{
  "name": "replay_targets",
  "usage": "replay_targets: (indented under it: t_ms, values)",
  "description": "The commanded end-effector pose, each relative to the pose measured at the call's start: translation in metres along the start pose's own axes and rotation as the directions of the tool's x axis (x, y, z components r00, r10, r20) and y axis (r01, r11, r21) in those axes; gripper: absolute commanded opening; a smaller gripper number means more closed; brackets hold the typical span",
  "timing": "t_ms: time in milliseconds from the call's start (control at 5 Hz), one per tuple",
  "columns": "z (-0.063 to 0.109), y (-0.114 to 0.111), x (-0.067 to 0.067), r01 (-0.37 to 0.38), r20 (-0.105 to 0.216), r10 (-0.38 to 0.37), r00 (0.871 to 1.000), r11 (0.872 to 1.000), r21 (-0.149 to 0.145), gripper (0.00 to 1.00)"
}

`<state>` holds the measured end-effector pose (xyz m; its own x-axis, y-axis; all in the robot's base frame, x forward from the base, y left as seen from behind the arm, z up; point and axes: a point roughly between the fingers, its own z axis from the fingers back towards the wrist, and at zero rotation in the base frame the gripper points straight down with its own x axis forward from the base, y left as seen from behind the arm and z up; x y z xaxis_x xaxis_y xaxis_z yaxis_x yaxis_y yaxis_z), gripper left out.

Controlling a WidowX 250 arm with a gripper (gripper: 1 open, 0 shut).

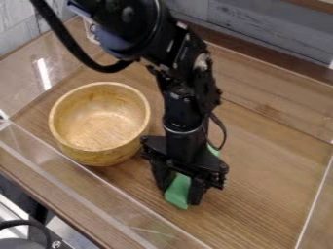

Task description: Put the green block in the brown bowl

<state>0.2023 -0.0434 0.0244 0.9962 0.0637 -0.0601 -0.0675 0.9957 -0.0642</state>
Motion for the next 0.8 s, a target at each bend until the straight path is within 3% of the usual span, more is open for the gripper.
replay_targets:
  t_ms: [0,600]
  values:
    - [0.008,0.0,0.004,-0.002,0.018,0.002,1.0,1.0,-0.004,0.0]
    - [0.026,0.001,0.001,-0.002,0.0,0.002,1.0,1.0,0.007,0.0]
